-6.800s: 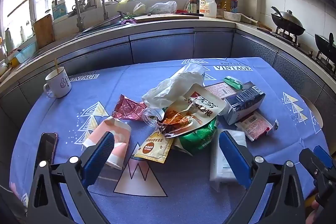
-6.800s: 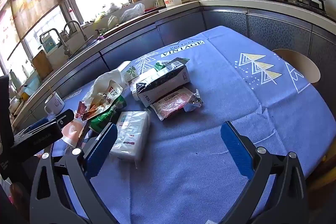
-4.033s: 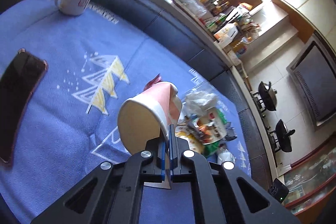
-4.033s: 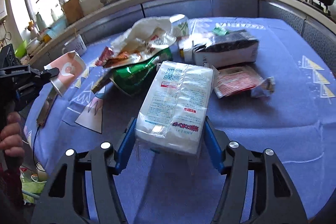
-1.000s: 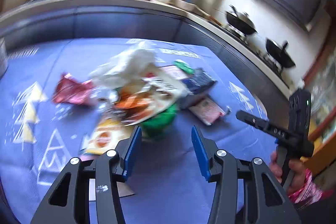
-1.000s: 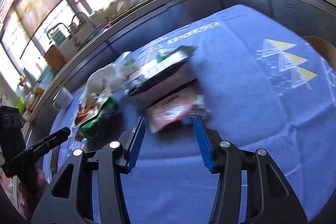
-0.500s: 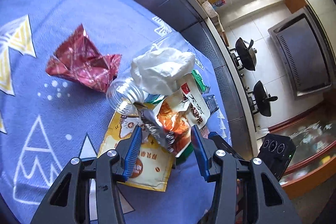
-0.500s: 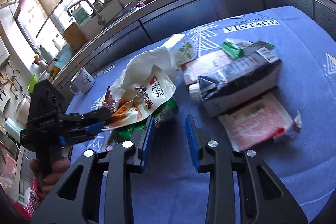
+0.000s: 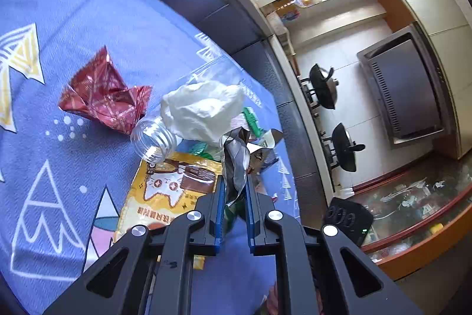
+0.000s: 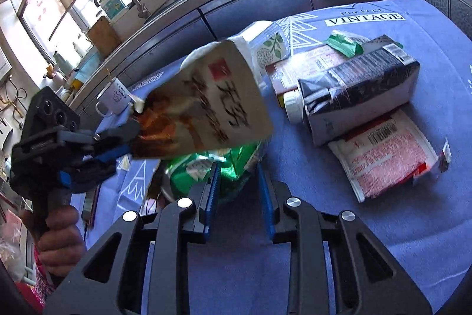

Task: Collect trash
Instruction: 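Grasp silver foil wrapper with left tool while right tool grasps printed snack bag, then carry foil wrapper and snack bag toward the beige bin with both tools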

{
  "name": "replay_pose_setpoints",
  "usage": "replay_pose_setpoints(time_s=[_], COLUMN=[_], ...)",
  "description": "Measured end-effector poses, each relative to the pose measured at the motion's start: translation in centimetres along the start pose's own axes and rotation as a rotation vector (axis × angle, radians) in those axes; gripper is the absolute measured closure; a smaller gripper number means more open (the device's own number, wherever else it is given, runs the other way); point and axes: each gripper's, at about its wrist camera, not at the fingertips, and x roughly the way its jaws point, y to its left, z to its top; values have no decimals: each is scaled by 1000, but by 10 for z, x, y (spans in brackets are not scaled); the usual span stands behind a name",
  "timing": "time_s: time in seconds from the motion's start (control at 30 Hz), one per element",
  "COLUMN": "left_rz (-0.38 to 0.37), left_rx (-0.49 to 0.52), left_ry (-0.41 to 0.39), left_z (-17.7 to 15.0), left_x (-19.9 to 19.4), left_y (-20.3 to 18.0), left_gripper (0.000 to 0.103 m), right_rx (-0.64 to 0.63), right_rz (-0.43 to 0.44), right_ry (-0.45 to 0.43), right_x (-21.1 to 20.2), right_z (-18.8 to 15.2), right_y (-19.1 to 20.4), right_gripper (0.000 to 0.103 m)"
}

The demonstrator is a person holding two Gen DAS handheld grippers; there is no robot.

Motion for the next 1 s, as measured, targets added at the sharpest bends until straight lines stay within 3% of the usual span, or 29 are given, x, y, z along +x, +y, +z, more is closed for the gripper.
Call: replay_pose_setpoints(time_s=[0.1,0.33,0.47,0.63,0.67,0.7,0.83,1.0], left_rz=[-14,-14,-6,10,13,15,4,-28], left_rx=[15,14,7,15,18,20,33,75], left_ry=[-48,-140,-161,-170,-169,-168,-161,-140], left_z=[-2,-6,-11,-19,-20,-21,-20,-19], left_x=[-23,-70,-83,-93,-94,-94,-92,-79], left_y=[-4,2,7,10,10,9,5,-13], left_gripper=[91,91,91,91,91,91,91,91], right_rx=[-26,-72,-43,16,18,23,-78,-174], right_rz=[16,223,269,285,294,307,304,202], right_ry=[-5,111,178,186,192,202,130,-5], right_x=[-10,-4,21,45,48,49,22,-29], right_z=[-10,-24,-18,-7,-9,-10,-16,-23], right_y=[7,46,64,74,75,76,85,69], right_gripper=[76,75,74,75,93,102,102,102])
